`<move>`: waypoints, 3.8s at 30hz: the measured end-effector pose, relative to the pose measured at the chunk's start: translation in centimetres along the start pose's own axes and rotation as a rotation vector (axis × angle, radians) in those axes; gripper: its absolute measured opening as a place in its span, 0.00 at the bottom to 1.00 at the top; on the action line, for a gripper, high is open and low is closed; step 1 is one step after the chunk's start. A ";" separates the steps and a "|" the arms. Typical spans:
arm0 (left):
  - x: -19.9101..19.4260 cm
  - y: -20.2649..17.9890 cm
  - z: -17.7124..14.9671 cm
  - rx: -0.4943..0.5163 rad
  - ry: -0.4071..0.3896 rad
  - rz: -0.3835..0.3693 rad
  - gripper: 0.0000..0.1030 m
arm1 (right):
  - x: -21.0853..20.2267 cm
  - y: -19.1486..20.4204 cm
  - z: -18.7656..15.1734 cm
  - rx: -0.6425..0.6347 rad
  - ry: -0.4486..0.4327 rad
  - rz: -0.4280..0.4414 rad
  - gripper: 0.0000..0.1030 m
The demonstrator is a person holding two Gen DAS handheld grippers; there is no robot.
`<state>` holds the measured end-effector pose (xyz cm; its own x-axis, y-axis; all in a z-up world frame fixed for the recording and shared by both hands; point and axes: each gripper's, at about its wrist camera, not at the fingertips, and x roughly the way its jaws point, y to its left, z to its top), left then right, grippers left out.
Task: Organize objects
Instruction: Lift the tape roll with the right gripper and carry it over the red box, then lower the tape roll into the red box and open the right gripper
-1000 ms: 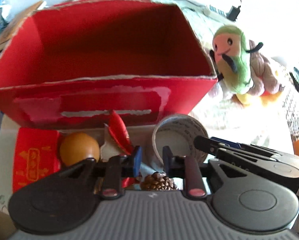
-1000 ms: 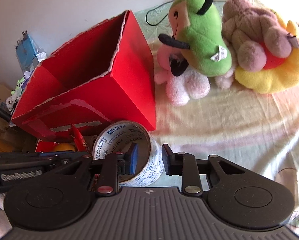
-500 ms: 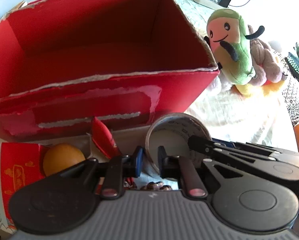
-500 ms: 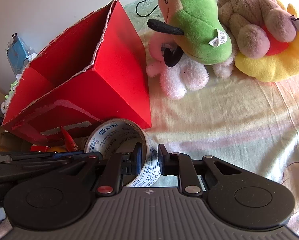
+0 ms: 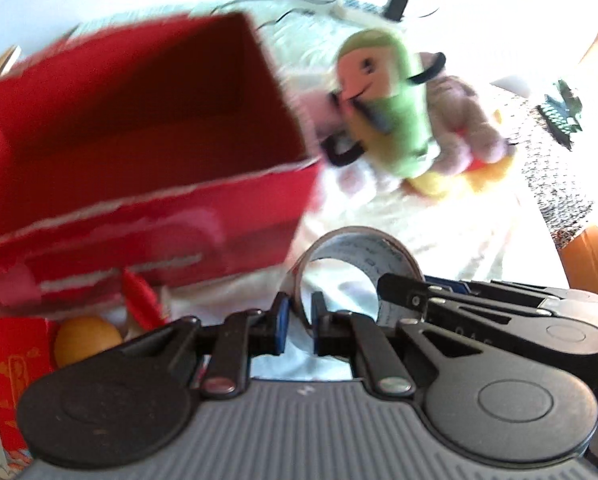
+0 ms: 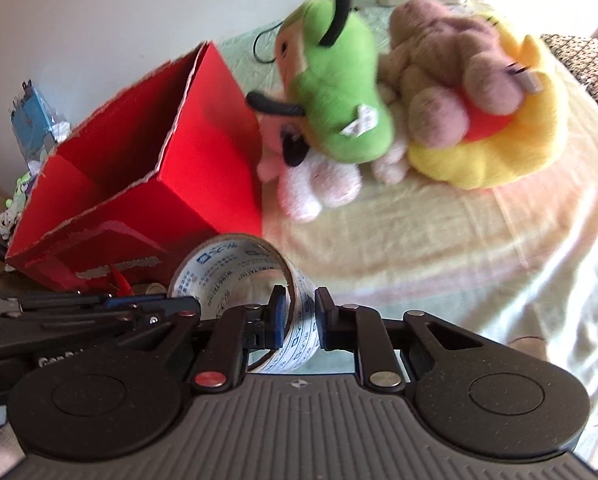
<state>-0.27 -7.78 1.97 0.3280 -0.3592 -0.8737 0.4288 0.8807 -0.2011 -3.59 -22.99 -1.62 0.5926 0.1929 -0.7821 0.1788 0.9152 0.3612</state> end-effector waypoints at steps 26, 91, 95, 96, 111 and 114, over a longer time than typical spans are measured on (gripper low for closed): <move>-9.4 0.4 4.8 0.112 -0.355 -0.005 0.05 | -7.5 6.1 5.6 -0.127 -0.406 0.045 0.16; 1.6 19.8 9.3 0.081 -0.156 0.235 0.47 | 10.4 16.0 9.7 -0.111 0.217 0.208 0.21; 1.6 19.5 9.1 0.118 -0.165 0.267 0.46 | 12.0 17.1 8.8 -0.130 0.293 0.239 0.19; 1.5 19.5 9.0 0.124 -0.167 0.250 0.49 | 12.4 17.1 9.0 -0.126 0.290 0.216 0.19; 1.6 18.6 8.4 0.241 -0.186 0.239 0.50 | 12.7 15.0 9.6 -0.072 0.109 -0.024 0.19; 1.6 18.7 8.4 0.247 -0.183 0.234 0.50 | 13.1 15.9 9.2 -0.132 0.130 -0.076 0.19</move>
<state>15.37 5.49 0.54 0.5766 -0.2262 -0.7851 0.5070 0.8526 0.1267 14.17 -9.21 -1.46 0.4737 0.1581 -0.8664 0.1092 0.9656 0.2359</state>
